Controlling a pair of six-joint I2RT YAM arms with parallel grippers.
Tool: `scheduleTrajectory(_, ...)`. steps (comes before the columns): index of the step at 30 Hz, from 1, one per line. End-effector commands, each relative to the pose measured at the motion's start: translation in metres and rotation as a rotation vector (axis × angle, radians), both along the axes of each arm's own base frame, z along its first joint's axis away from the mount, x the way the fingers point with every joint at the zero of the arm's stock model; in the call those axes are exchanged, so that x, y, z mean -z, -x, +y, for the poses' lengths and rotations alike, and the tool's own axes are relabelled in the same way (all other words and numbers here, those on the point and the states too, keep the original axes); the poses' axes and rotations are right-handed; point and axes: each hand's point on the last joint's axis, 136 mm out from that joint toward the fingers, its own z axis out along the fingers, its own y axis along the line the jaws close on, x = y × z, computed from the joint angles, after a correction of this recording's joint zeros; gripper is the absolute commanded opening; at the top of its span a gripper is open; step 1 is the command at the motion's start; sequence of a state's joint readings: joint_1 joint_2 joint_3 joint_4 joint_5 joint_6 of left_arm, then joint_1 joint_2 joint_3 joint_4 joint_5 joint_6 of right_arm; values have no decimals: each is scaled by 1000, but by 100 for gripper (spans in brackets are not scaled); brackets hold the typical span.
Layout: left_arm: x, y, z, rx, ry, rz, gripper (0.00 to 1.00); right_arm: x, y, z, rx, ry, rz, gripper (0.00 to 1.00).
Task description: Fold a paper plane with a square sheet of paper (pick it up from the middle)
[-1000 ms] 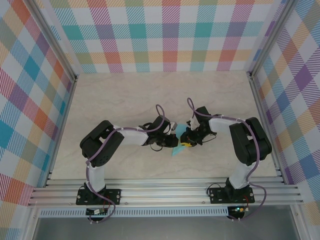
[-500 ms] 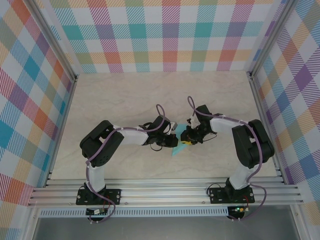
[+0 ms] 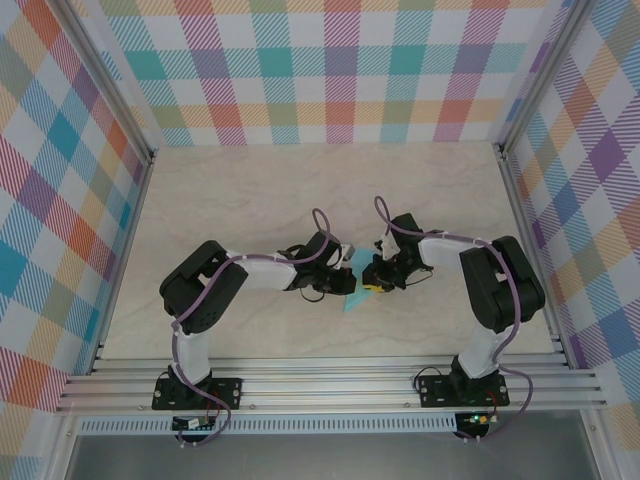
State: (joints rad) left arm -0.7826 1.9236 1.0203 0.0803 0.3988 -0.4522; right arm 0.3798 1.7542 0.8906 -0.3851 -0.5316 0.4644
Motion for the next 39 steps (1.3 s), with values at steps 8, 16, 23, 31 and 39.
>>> scheduleTrajectory(8, 15, 0, 12, -11, -65, 25, 8, -32, -13, -9, 58, -56, -78, 17)
scheduleTrajectory(16, 12, 0, 11, -9, -58, 21, 8, -21, -9, -2, 69, -112, -27, 14)
scheduleTrajectory(23, 14, 2, 11, -1, -56, 29, 8, 16, 4, -23, 82, 37, 27, 14)
scheduleTrajectory(31, 19, 7, 17, 6, -81, 36, 7, 18, 1, -34, 112, 79, 20, 15)
scheduleTrajectory(39, 19, 8, 17, 9, -77, 40, 7, -8, -9, -30, 124, 13, -24, 16)
